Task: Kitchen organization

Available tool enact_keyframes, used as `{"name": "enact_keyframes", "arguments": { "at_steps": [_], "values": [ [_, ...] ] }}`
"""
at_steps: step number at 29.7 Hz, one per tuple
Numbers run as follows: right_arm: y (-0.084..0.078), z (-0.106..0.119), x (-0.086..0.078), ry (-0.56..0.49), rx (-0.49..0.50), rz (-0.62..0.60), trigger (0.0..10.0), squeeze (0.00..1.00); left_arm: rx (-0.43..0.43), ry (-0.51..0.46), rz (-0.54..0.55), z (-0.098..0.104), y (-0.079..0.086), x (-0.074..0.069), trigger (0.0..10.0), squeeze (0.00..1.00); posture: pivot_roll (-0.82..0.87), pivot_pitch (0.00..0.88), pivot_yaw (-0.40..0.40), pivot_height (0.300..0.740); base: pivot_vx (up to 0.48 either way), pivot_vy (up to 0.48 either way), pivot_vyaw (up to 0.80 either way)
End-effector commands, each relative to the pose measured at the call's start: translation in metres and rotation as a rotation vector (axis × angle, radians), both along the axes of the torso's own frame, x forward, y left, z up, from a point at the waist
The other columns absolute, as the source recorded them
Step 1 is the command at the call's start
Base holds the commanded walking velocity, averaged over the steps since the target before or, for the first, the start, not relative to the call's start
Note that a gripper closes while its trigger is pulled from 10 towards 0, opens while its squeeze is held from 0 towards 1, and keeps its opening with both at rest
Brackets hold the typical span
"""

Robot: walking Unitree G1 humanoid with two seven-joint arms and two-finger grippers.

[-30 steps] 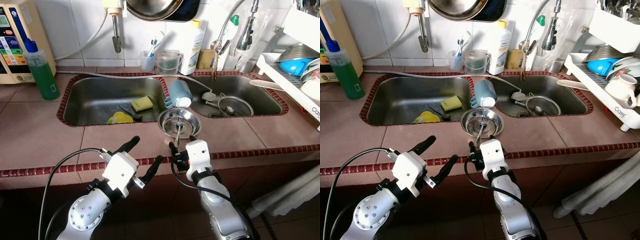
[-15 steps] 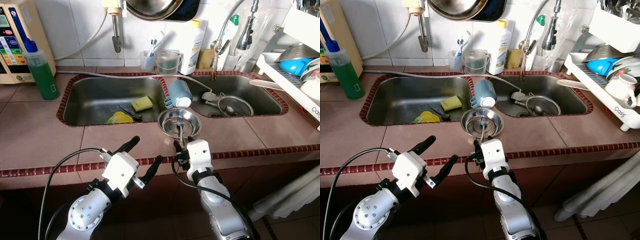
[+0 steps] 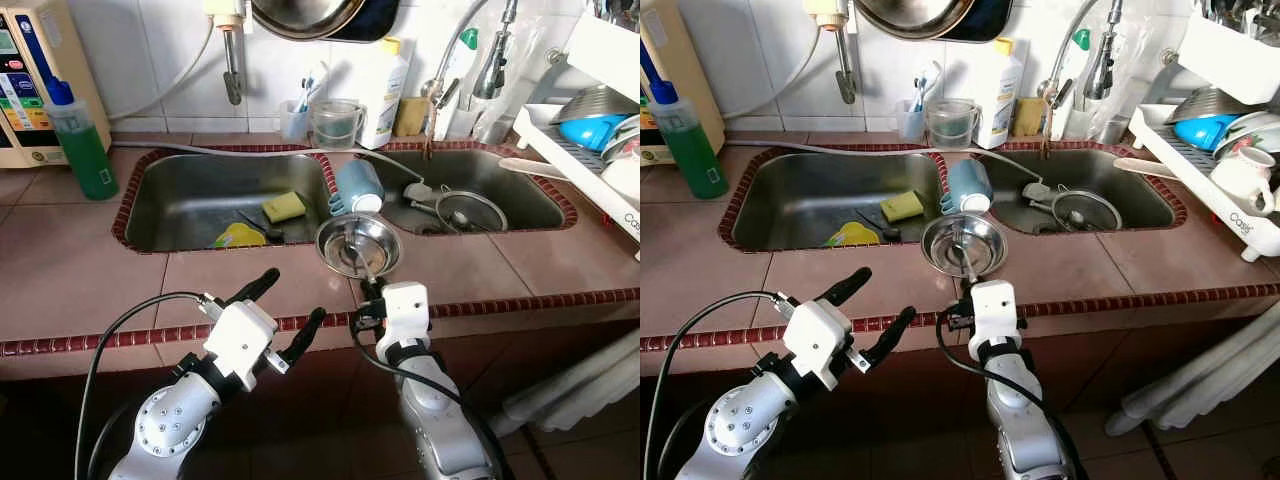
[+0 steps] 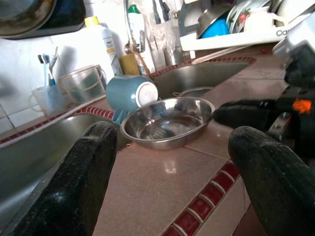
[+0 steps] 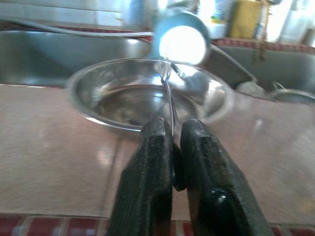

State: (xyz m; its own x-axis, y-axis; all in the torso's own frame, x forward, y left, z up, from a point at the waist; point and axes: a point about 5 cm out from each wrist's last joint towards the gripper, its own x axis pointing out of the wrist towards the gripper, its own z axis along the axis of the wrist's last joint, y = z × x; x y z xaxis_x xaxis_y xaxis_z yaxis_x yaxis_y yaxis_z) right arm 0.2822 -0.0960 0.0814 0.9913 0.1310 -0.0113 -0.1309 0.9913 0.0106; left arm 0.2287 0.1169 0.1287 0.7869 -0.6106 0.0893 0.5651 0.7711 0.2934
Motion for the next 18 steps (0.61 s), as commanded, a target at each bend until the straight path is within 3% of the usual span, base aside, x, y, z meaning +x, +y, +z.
{"name": "enact_keyframes", "arguments": {
  "at_steps": [1, 18],
  "values": [
    [-0.006, 0.001, 0.0, -0.001, 0.027, -0.055, 0.0, 0.0, 0.005, -0.031, -0.022, 0.008, 0.0, 0.001, 10.0, 0.0, -0.09, 0.0, -0.02, 0.74, 0.0, 0.0, 0.0],
    [-0.01, 0.013, 0.005, -0.076, 0.071, -0.108, 0.0, 0.0, 0.012, -0.045, -0.03, 0.01, -0.002, 0.005, 10.0, 0.0, -0.08, 0.0, -0.02, 0.74, 0.0, 0.0, 0.0]
  ]
}}
